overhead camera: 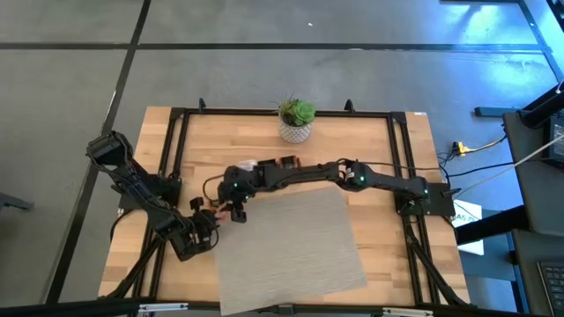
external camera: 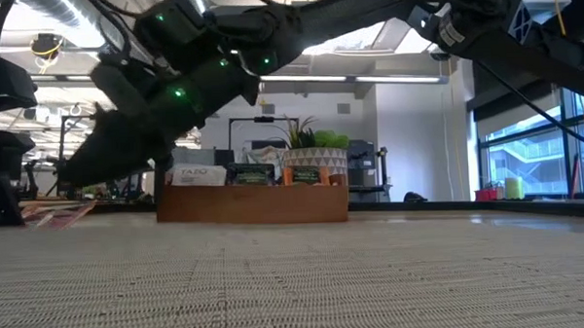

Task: Pick & Place Tea
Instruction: Put the orange tea bag into the right section of the wooden organizer

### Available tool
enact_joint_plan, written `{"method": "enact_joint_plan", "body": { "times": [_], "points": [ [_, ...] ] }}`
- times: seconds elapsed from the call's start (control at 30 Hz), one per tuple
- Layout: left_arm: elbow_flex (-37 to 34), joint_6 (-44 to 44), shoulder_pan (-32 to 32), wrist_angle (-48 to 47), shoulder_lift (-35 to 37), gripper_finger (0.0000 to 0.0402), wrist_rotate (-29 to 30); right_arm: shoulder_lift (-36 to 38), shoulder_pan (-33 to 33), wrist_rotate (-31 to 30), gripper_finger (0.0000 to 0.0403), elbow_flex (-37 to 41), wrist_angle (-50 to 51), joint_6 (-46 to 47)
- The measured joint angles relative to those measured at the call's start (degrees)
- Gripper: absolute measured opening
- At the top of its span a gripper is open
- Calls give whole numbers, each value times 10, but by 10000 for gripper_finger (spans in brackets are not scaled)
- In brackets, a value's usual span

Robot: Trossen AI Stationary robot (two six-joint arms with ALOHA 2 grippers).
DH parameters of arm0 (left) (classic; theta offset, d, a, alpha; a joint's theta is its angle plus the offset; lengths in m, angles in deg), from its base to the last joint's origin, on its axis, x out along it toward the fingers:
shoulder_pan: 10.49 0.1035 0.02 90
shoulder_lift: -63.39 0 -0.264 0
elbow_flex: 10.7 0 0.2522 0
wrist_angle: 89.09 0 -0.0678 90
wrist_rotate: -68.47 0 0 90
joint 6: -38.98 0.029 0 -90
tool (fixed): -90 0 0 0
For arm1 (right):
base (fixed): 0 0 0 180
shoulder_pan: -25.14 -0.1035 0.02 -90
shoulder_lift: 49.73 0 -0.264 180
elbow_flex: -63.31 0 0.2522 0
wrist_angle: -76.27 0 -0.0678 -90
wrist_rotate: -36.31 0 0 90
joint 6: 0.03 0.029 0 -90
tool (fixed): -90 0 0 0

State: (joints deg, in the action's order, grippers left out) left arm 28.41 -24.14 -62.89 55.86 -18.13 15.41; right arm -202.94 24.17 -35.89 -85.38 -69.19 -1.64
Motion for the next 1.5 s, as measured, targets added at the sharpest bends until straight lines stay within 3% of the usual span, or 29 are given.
{"method": "enact_joint_plan", "body": {
  "times": [0.13,0.23,0.57,0.73,0.9,1.0,1.2,1.5],
  "points": [
    [0,3,0,5,0,100,-4,0,-26,-62,136,0,-5,23],
    [0,5,0,5,0,100,-4,-1,-36,-86,136,1,-5,-9],
    [1,20,0,4,0,100,-5,25,-58,-26,136,1,34,-120],
    [1,24,0,4,0,100,-4,72,-71,-92,136,-1,168,-142],
    [1,24,0,4,0,100,-5,74,-71,-165,136,5,278,-136],
    [1,24,0,4,0,100,-5,70,-62,-191,136,24,274,-127],
    [1,24,0,4,0,100,-5,68,-40,-313,135,40,249,-124],
    [1,24,0,4,0,100,-5,68,26,-335,135,41,226,-118]
  ]
}}
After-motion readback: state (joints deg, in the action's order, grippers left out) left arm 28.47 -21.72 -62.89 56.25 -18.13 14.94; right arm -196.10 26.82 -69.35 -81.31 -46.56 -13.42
